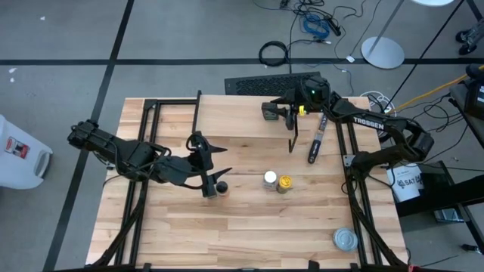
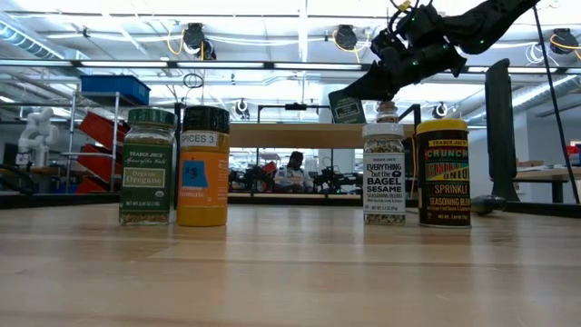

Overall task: Shelf spices
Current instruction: Put the black seasoning can on the shelf

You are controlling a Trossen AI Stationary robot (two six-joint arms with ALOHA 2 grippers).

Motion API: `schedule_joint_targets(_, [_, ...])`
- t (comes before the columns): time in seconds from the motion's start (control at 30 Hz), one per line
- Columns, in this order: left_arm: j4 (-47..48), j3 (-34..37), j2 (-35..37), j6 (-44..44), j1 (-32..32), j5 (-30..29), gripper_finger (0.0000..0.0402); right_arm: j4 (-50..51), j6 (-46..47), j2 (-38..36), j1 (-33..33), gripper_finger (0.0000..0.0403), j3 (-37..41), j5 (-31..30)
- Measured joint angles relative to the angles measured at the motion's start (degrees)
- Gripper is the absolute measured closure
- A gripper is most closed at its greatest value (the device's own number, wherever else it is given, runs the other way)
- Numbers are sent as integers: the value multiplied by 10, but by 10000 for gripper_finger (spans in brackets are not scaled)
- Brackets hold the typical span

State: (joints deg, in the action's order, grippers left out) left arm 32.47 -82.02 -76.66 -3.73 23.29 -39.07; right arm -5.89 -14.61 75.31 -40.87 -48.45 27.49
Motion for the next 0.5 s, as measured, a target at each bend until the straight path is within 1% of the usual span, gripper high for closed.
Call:
schedule_joint_targets(0.27, [0,0,0,0,0,0,127,16,3,-2,-12,268,1,-1])
schedule_joint_targets(0.5, [1,0,0,-1,0,0,127,49,-9,-27,-16,268,2,-4])
